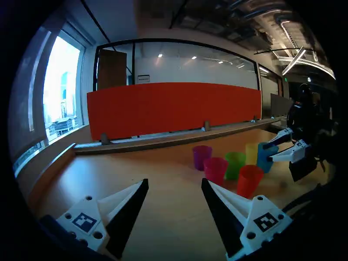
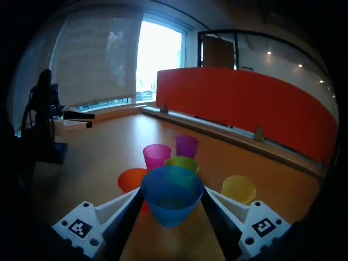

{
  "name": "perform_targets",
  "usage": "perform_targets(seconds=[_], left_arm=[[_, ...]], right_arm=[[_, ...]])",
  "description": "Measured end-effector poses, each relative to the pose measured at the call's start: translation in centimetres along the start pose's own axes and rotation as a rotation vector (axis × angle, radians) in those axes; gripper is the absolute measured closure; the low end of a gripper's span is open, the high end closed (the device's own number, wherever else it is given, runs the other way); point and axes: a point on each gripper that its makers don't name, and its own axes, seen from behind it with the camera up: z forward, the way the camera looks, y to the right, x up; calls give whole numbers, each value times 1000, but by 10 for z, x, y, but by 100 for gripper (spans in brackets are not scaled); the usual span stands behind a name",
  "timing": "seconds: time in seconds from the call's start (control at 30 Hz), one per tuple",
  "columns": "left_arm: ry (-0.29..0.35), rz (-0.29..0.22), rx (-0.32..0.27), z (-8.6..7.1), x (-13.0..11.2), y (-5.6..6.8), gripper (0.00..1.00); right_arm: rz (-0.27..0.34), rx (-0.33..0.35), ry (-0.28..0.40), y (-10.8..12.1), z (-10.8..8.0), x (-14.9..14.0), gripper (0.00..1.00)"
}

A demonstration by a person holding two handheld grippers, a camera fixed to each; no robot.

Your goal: Pour water

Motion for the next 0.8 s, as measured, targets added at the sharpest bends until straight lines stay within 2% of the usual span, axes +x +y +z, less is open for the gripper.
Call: perform_targets(seconds=[0.4,0.8], left_arm=[[-3,7,-37,4,5,12,10],[-5,43,-122,16,18,33,10]], right_arm=[[13,-49,156,-9,-12,39,8],[16,-77,264,-11,-23,64,8]])
